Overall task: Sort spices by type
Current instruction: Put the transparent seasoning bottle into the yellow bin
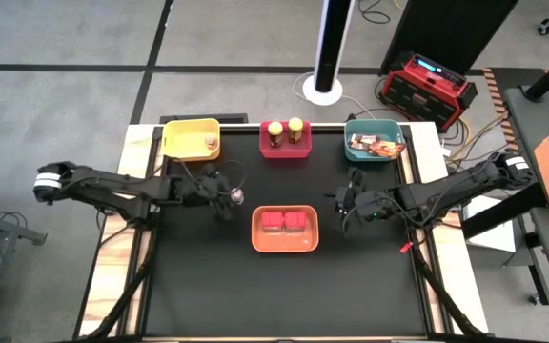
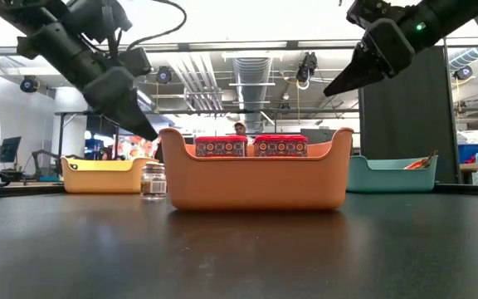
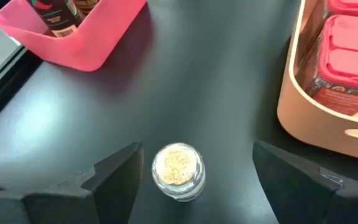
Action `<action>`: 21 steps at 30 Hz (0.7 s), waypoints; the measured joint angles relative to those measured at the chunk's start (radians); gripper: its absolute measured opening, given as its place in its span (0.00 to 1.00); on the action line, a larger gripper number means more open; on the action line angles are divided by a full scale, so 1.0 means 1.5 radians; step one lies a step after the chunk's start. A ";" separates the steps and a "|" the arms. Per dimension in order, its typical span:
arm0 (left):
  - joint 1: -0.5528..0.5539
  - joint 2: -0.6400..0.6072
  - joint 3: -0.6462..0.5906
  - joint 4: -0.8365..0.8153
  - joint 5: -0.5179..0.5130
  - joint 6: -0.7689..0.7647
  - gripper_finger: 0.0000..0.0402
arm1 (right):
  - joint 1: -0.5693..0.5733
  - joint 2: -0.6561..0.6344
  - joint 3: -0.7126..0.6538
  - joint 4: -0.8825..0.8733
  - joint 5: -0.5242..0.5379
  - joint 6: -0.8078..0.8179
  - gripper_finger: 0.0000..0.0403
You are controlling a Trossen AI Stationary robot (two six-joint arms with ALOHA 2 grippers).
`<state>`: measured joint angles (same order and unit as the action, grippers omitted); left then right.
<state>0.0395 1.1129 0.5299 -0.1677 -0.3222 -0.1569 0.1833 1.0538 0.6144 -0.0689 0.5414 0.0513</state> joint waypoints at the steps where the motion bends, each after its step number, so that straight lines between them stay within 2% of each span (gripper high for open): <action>1: 0.000 0.004 -0.001 0.005 0.000 0.001 0.71 | 0.000 0.000 0.000 0.000 0.000 0.000 0.03; 21: 0.014 0.100 -0.003 0.053 -0.005 0.022 0.71 | 0.000 0.001 -0.003 -0.002 -0.001 0.000 0.03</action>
<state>0.0598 1.2627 0.5259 -0.0886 -0.3298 -0.1246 0.1833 1.0550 0.6097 -0.0724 0.5406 0.0516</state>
